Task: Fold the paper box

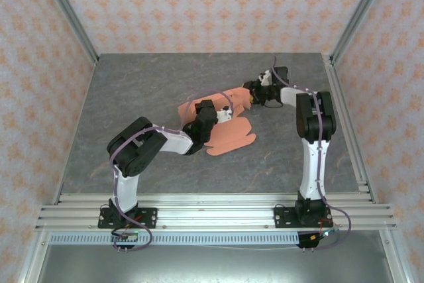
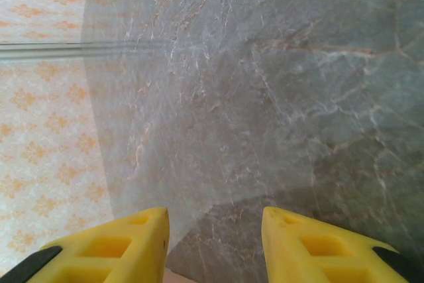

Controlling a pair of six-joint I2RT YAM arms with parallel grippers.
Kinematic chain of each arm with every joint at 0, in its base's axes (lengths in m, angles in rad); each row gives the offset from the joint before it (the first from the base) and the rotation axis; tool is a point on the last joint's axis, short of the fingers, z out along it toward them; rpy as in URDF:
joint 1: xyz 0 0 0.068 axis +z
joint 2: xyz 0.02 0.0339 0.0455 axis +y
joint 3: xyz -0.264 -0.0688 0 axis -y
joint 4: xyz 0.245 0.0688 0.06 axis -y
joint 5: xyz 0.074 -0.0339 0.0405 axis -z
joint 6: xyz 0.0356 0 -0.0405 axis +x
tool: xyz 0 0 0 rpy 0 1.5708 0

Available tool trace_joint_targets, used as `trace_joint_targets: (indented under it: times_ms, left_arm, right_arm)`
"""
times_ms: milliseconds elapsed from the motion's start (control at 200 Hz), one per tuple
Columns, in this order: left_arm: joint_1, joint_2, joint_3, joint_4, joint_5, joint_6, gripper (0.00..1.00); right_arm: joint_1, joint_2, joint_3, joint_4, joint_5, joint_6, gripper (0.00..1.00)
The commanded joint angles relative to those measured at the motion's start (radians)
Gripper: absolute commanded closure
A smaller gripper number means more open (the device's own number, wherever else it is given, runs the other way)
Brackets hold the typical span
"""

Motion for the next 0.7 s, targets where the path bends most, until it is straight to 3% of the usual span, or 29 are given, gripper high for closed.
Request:
trace_joint_targets:
  times_ms: [0,490,696]
  left_arm:
    - [-0.005,0.029,0.017,0.003,-0.026,0.009,1.0]
    - [-0.006,0.04,0.021,0.001,-0.029,0.014,1.0]
    - [-0.006,0.029,0.02,-0.021,-0.028,-0.014,1.0]
  right_arm:
    - [0.008,-0.086,-0.058,0.064,-0.045,0.005,0.58]
    - [0.02,-0.154,-0.158,0.131,-0.065,-0.001,0.58]
    - [0.048,-0.231,-0.293,0.217,0.022,0.012,0.56]
